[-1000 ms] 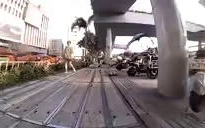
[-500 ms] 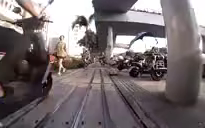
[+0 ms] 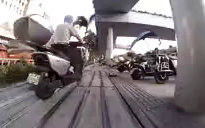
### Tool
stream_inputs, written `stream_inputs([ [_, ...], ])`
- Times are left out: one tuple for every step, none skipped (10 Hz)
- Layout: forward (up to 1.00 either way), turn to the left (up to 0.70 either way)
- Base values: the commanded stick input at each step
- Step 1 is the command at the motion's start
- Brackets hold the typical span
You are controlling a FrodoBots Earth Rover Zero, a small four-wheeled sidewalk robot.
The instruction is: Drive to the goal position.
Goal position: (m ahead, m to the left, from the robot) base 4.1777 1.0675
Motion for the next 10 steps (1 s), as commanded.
stream_inputs([
  [0.45,0.00],
  [0.45,0.00],
  [0.45,0.00],
  [0.45,0.00],
  [0.45,0.00],
  [0.45,0.00],
  [0.45,0.00],
  [0.45,0.00],
  [0.45,0.00],
  [0.45,0.00],
])
